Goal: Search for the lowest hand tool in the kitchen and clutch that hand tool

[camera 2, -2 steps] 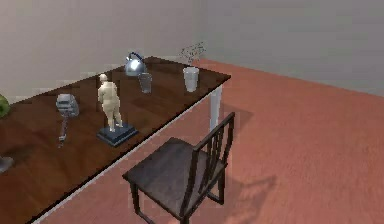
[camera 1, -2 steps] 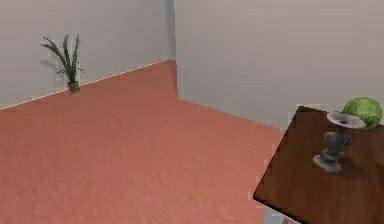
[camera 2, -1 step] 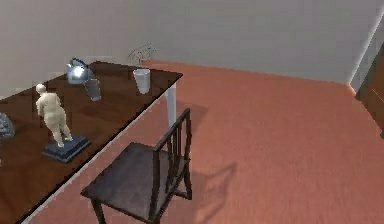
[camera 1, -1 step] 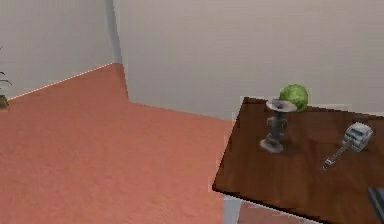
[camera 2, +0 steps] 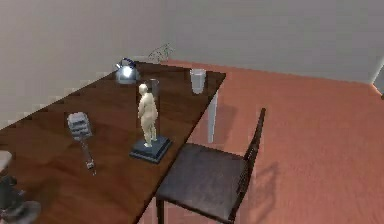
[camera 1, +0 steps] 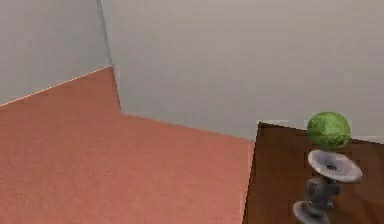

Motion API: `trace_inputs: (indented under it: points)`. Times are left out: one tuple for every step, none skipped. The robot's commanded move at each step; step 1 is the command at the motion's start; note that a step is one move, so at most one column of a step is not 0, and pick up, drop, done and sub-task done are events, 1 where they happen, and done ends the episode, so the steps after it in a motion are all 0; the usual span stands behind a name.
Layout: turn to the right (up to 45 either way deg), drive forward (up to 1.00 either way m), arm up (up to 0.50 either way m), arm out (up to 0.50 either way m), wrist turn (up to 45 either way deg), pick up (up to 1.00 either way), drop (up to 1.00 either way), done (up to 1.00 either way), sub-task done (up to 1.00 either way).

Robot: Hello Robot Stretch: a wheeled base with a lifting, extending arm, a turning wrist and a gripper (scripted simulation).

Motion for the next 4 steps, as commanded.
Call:
trace_inputs:
  points:
    - [-27.0, 0.0, 0.0, 0.0, 0.0, 0.0, 0.0, 0.0, 0.0]
    - [0.0, 0.0, 0.5, 0.0, 0.0, 0.0, 0.0, 0.0, 0.0]
    - [0.0, 0.0, 0.38, 0.0, 0.0, 0.0, 0.0, 0.0, 0.0]
    - [0.0, 0.0, 0.0, 0.34, 0.0, 0.0, 0.0, 0.0, 0.0]
